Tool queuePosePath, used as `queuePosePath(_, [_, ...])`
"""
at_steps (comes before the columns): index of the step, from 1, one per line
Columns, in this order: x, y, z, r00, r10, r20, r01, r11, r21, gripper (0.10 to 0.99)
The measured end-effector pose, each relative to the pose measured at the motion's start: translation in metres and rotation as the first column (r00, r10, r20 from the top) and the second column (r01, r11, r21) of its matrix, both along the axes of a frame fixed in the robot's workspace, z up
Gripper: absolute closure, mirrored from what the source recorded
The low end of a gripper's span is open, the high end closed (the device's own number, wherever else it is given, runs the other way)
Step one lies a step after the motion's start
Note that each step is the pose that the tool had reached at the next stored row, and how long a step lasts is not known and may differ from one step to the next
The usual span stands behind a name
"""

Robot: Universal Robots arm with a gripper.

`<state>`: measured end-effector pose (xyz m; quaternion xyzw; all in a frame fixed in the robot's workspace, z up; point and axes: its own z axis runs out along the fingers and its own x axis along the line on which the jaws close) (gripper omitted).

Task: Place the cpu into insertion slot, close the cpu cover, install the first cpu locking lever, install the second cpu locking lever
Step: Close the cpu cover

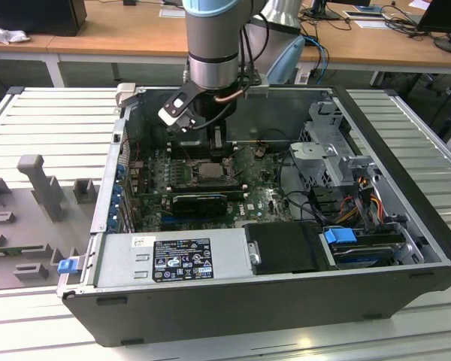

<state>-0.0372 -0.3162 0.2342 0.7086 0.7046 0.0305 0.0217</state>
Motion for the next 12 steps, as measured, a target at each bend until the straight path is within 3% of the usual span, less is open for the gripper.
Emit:
queuePosePath(3, [0.0,0.0,0.0143,1.0,0.0,0.0003,0.0,1.0,0.0,0.98])
queuePosePath(6, [-0.0001,0.0003,0.0265,1.0,0.006,0.0021,-0.006,1.0,-0.008,0.98])
queuePosePath(7, [-0.0001,0.0003,0.0383,1.0,0.01,0.0023,-0.01,0.9999,-0.009,0.98])
queuePosePath(8, [0.0,0.0003,0.0438,0.9999,0.01,0.0024,-0.01,0.9999,-0.009,0.98])
queuePosePath(12, [0.0063,-0.0018,0.0435,1.0,0.01,0.0022,-0.01,0.9999,-0.009,0.98])
